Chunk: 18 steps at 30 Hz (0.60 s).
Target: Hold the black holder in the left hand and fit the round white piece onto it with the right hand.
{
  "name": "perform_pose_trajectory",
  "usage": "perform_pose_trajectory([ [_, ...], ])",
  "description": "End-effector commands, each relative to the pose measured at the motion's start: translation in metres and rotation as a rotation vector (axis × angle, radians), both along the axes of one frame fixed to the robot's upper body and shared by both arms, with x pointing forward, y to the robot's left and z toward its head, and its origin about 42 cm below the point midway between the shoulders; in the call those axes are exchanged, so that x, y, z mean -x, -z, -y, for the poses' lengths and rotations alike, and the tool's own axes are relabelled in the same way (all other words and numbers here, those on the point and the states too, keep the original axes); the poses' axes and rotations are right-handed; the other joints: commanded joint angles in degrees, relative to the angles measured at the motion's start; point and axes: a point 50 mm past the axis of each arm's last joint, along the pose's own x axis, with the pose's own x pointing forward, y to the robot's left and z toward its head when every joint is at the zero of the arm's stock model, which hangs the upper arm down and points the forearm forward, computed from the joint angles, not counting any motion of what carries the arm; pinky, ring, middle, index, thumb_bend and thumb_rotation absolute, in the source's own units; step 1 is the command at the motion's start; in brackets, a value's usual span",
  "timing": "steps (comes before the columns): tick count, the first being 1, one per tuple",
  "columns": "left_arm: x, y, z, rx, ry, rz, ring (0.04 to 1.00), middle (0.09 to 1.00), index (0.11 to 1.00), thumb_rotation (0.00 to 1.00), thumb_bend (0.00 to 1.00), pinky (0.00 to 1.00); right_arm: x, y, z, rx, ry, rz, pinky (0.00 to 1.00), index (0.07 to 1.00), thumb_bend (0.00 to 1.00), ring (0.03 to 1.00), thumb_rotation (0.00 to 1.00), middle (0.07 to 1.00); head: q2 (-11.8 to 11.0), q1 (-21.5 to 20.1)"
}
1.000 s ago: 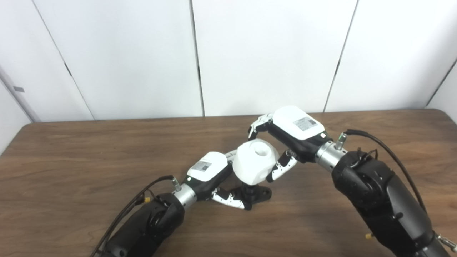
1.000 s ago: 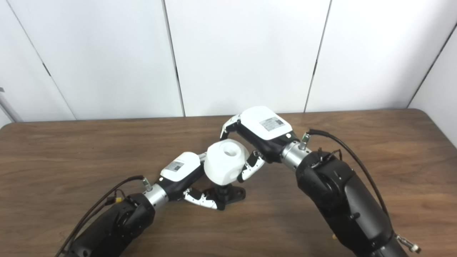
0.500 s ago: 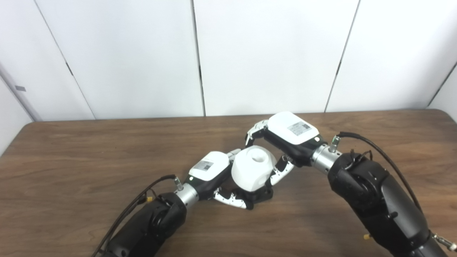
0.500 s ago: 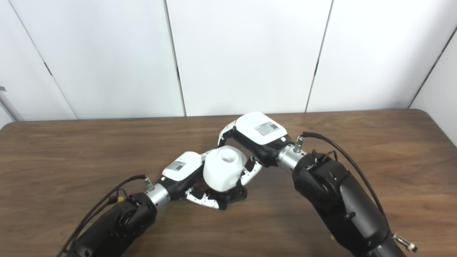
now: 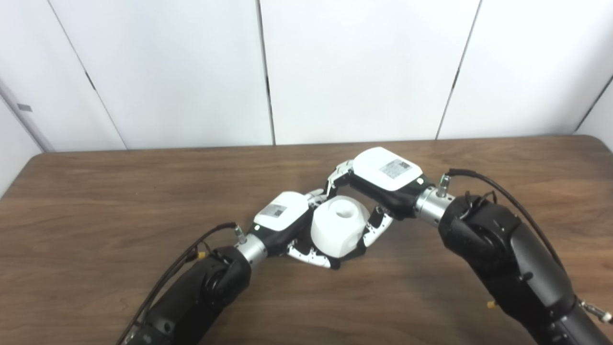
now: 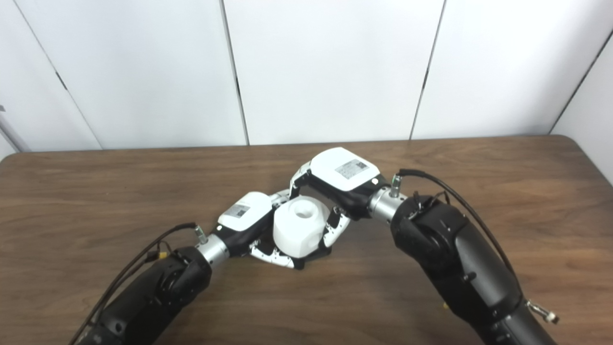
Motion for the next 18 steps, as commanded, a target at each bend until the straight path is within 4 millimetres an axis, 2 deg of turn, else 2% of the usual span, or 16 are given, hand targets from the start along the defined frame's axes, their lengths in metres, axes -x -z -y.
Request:
perform_pose_trajectory([
  [1, 0.0206, 0.0415, -0.0077, -0.169, -0.006, -0.162, 0.952, 0.91, 0.488, 0.07, 0.52, 0.81, -0.0019, -0.0259, -0.0009, 0.002, -0.04, 0.082, 0.8, 0.482, 0.52, 0.818, 0.14, 0.746, 0.18, 0.12],
  [18, 0.0247, 0.0416, -0.008, -0.161, -0.002, -0.157, 0.941, 0.904, 0.487, 0.07, 0.52, 0.8, -0.0043, -0.0263, 0.0042, 0.034, -0.059, 0.075, 0.8, 0.482, 0.53, 0.809, 0.14, 0.734, 1.07, 0.31],
])
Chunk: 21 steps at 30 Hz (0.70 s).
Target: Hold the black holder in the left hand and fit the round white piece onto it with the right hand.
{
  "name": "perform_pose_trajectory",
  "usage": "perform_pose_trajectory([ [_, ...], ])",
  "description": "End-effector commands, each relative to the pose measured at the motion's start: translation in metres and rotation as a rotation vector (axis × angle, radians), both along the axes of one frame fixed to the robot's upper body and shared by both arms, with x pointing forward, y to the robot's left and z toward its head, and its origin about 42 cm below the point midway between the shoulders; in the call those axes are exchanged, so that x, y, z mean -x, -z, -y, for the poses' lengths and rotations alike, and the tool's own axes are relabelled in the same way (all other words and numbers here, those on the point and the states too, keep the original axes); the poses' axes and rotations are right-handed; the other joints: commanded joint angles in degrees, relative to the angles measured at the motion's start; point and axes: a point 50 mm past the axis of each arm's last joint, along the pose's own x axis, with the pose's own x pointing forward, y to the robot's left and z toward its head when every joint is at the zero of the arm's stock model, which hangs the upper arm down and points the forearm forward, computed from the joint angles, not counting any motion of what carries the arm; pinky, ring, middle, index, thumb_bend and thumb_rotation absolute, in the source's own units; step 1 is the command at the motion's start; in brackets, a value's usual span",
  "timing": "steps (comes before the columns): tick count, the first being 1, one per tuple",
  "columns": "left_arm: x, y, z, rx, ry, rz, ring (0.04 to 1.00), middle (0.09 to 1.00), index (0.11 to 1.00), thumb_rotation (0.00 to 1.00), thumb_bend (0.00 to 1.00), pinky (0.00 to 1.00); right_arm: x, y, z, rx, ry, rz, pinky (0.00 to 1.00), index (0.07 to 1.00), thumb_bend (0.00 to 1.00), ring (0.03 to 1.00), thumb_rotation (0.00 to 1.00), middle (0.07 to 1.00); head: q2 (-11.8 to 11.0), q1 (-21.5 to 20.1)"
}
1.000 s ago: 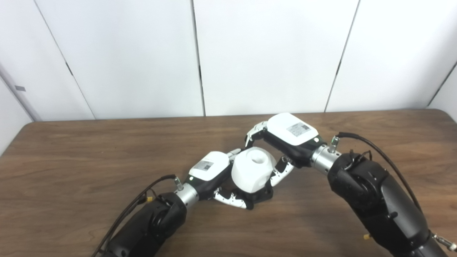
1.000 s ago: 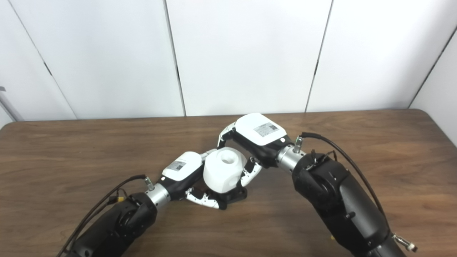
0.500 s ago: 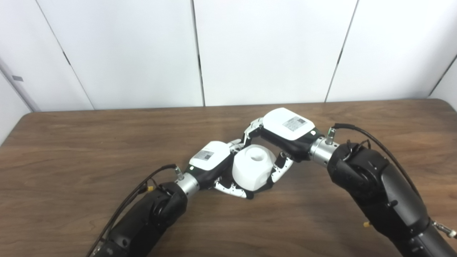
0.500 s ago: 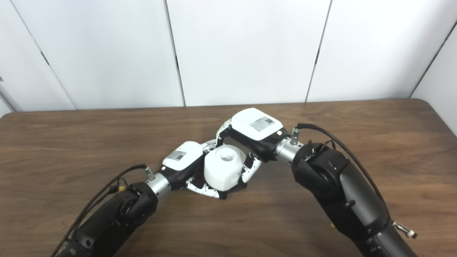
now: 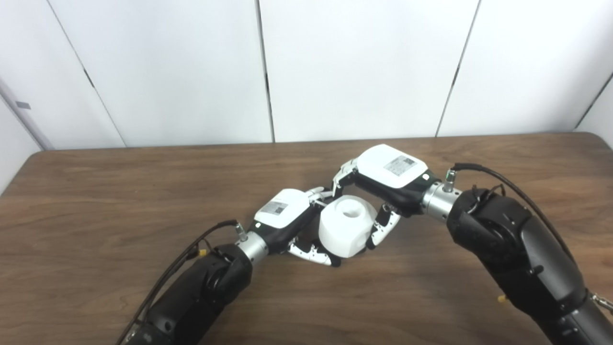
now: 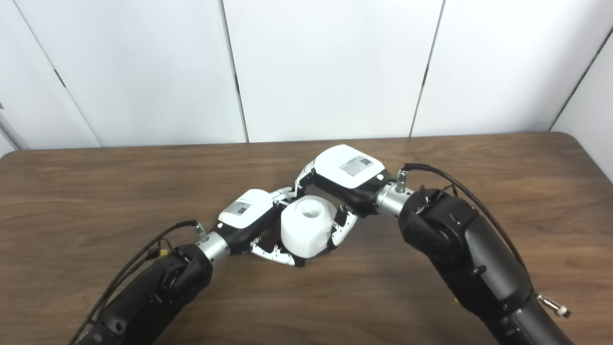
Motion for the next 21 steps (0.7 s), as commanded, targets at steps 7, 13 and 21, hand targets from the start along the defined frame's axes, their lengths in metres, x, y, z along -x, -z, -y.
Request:
perform_pose_trajectory([
  [7, 0.026, 0.042, -0.009, -0.159, 0.008, -0.17, 0.941, 0.908, 0.486, 0.07, 0.52, 0.81, -0.009, -0.018, -0.008, -0.022, -0.03, 0.056, 0.8, 0.482, 0.52, 0.81, 0.14, 0.743, 0.61, 0.26],
  [13, 0.028, 0.04, -0.009, -0.159, 0.006, -0.179, 0.942, 0.909, 0.487, 0.07, 0.52, 0.81, -0.015, -0.011, -0.014, -0.04, -0.007, 0.03, 0.81, 0.483, 0.52, 0.813, 0.14, 0.748, 0.84, 0.31],
  [21, 0.029, 0.04, -0.009, -0.16, 0.012, -0.175, 0.936, 0.903, 0.486, 0.07, 0.52, 0.8, -0.02, -0.002, -0.021, -0.049, -0.005, 0.021, 0.81, 0.483, 0.52, 0.811, 0.14, 0.741, 0.97, 0.37],
])
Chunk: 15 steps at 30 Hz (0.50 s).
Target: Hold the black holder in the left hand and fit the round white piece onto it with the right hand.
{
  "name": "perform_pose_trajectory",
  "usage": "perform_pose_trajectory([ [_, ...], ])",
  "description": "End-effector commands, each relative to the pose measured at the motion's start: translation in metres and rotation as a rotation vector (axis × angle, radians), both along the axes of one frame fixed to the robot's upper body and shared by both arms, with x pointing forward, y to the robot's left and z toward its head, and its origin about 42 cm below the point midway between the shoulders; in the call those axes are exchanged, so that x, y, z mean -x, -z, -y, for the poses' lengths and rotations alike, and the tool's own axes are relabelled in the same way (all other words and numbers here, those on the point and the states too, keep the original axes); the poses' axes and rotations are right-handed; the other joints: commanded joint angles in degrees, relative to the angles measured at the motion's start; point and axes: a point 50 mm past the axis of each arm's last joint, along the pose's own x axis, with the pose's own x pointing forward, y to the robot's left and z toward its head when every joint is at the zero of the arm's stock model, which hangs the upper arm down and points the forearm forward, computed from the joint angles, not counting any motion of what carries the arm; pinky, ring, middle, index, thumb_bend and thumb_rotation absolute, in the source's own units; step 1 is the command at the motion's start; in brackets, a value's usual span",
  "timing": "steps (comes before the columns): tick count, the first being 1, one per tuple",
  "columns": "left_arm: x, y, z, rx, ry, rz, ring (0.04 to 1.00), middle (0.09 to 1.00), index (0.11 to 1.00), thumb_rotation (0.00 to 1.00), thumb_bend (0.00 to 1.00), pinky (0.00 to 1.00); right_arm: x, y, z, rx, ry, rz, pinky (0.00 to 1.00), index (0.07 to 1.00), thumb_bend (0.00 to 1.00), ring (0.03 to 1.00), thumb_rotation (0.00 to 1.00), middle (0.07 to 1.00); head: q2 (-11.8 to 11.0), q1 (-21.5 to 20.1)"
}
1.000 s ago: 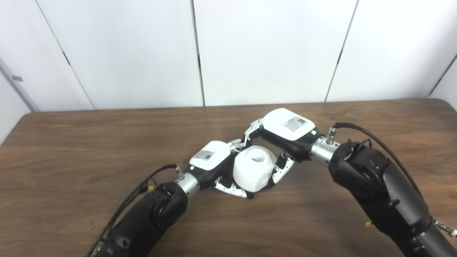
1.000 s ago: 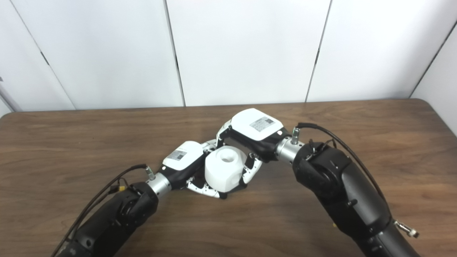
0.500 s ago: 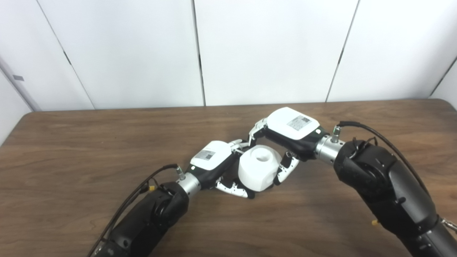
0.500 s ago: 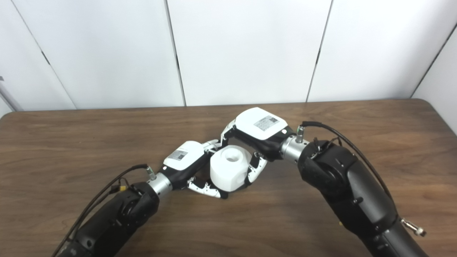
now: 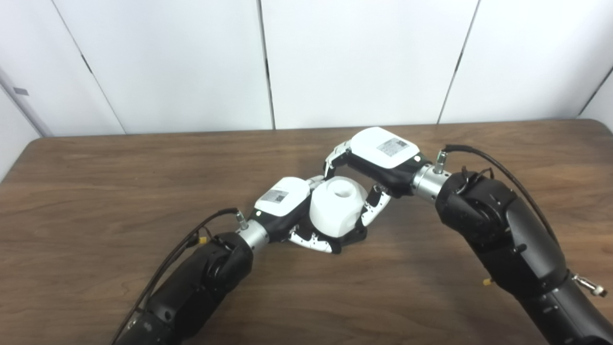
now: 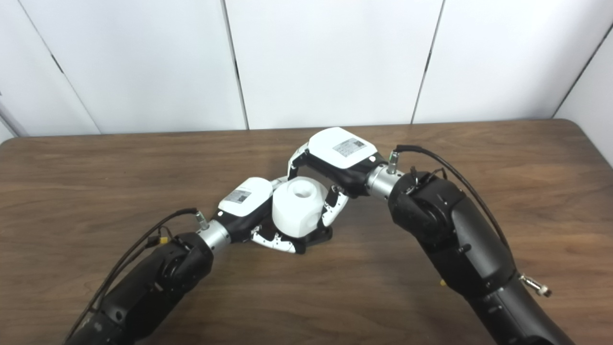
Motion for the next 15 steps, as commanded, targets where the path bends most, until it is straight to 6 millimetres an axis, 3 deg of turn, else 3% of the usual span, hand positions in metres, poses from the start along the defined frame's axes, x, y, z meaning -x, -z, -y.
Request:
perform_pose_trajectory([
  [1, 0.023, 0.042, -0.007, -0.147, 0.026, -0.164, 0.934, 0.903, 0.486, 0.07, 0.52, 0.79, -0.006, -0.007, -0.008, 0.0, -0.016, 0.037, 0.81, 0.482, 0.52, 0.81, 0.14, 0.739, 0.06, 0.09],
  [15, 0.023, 0.041, -0.009, -0.143, 0.019, -0.177, 0.939, 0.907, 0.486, 0.07, 0.52, 0.8, -0.006, 0.003, -0.009, 0.084, -0.053, 0.031, 0.82, 0.483, 0.52, 0.809, 0.14, 0.728, 0.37, -0.03],
])
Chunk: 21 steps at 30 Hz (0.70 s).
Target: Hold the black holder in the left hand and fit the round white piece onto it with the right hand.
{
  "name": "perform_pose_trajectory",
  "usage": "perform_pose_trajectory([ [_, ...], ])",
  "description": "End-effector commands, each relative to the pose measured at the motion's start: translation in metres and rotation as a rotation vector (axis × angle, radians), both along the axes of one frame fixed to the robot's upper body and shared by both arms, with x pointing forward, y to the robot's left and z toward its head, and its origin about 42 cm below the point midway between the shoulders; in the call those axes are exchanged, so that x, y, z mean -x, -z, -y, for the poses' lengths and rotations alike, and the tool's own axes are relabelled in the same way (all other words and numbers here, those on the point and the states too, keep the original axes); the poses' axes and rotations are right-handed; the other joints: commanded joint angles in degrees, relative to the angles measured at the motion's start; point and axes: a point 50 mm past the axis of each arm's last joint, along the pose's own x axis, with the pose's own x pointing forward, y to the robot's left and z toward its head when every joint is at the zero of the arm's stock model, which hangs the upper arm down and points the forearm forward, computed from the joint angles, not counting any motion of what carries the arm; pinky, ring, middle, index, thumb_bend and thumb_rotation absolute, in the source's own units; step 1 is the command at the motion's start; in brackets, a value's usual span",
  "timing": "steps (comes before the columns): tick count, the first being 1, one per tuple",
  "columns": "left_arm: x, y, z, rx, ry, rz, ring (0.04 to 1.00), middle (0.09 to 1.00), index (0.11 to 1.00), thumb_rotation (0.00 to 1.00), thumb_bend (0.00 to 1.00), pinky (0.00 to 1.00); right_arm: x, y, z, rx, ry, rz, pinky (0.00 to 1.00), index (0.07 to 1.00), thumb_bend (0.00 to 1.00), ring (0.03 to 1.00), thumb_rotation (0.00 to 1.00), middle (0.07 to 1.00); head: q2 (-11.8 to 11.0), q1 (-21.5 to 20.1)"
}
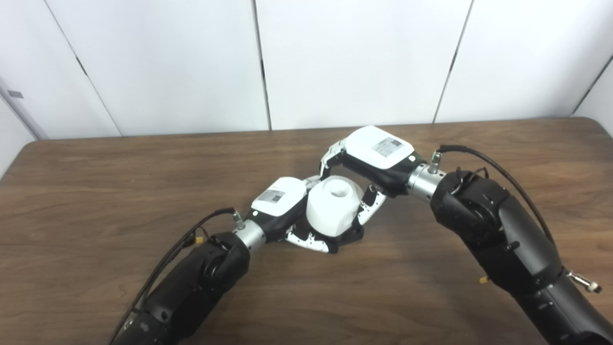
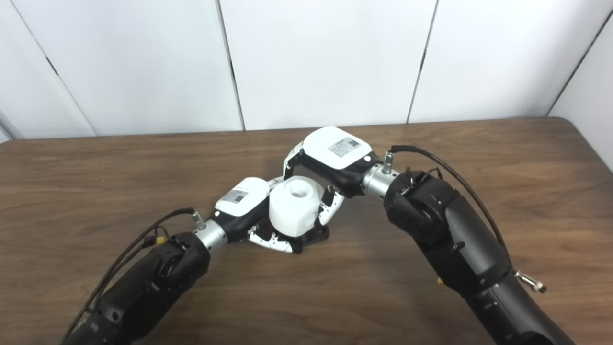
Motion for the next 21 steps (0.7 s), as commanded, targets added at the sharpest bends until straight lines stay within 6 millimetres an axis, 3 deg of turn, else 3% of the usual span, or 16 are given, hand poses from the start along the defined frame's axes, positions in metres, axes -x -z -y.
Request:
perform_pose_trajectory([
  [1, 0.023, 0.041, -0.005, -0.139, 0.025, -0.175, 0.939, 0.908, 0.487, 0.07, 0.52, 0.8, -0.002, 0.0, -0.001, 0.055, -0.016, 0.001, 0.82, 0.482, 0.52, 0.809, 0.14, 0.728, 0.1, 0.0],
  [21, 0.023, 0.037, -0.005, -0.154, 0.026, -0.192, 0.94, 0.918, 0.487, 0.07, 0.52, 0.81, 0.003, 0.004, 0.016, 0.148, -0.052, -0.002, 0.81, 0.482, 0.52, 0.809, 0.14, 0.727, 0.75, -0.06],
])
